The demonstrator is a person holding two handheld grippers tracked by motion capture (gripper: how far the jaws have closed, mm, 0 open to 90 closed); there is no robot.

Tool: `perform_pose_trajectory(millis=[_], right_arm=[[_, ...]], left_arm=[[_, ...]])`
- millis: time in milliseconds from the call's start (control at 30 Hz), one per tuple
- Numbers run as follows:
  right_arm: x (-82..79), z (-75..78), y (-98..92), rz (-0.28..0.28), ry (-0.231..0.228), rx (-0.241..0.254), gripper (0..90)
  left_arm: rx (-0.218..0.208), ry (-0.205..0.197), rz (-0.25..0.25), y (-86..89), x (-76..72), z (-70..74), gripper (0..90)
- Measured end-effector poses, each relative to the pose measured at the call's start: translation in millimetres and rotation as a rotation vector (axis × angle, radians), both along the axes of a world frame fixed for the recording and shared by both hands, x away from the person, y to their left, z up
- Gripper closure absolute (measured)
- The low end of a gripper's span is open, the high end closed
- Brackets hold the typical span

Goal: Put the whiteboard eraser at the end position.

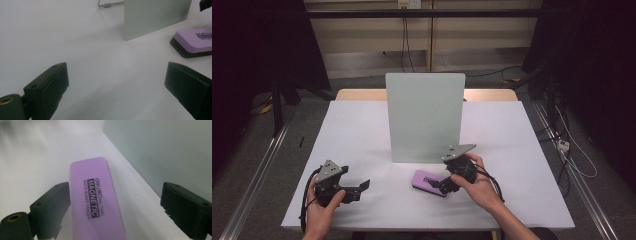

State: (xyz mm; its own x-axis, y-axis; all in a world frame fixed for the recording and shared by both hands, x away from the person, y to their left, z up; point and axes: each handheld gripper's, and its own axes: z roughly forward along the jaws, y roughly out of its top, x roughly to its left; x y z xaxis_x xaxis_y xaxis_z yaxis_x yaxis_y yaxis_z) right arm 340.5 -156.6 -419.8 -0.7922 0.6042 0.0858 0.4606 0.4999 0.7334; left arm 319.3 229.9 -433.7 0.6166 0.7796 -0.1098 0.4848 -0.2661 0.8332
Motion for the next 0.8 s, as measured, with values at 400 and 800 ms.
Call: perform_pose_trajectory(millis=[400,800], right_arm=[[-34.7,-7.7,-73.1,-0.365,-0.116,0.064,4.9],[-46.5,-18.9,-89.7,-0.453,-0.170,0.127,6.9]], left_arm=[[-0.019,-0.025,0.042,1.7,-3.1,2.8,5.3],[-0.029,-0.023,0.053,1.3,-3.5,3.0,5.3]])
